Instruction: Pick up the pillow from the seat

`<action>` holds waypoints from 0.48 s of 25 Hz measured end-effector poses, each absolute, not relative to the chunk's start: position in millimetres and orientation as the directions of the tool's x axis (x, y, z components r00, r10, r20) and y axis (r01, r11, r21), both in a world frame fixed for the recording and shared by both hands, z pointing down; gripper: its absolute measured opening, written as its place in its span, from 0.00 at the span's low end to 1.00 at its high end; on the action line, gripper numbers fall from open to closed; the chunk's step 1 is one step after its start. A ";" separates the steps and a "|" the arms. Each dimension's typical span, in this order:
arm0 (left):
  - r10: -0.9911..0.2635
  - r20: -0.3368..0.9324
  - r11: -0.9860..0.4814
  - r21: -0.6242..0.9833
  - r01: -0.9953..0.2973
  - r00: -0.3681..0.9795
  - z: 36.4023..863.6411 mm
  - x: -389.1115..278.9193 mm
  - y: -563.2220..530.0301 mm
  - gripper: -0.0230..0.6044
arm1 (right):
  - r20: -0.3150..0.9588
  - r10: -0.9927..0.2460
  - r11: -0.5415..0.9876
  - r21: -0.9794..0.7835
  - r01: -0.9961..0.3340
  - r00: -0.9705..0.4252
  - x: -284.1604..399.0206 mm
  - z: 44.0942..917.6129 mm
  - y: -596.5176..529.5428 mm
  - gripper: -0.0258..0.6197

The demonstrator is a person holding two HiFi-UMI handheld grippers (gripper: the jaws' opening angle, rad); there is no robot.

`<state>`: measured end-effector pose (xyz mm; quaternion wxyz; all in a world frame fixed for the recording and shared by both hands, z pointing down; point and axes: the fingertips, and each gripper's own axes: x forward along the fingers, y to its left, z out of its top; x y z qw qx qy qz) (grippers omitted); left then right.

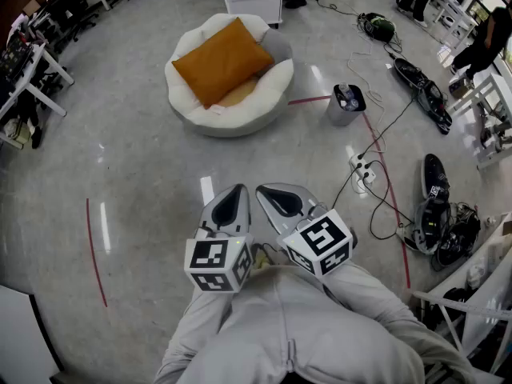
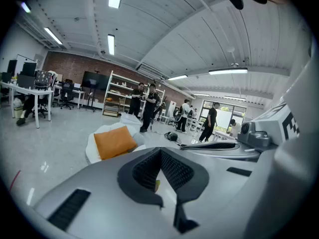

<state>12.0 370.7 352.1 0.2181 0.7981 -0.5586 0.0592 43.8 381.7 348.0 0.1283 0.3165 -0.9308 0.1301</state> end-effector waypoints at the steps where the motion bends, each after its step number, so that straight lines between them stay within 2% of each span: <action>1: -0.865 0.338 -0.281 0.283 -0.917 0.369 352.5 11.6 370.3 0.04 | 0.322 -0.556 0.766 -0.160 -0.622 -0.767 43.5 348.5 381.3 0.04; 12: -0.864 0.338 -0.281 0.288 -0.915 0.372 357.5 8.4 367.8 0.04 | 0.330 -0.550 0.769 -0.157 -0.619 -0.767 40.0 354.1 378.5 0.04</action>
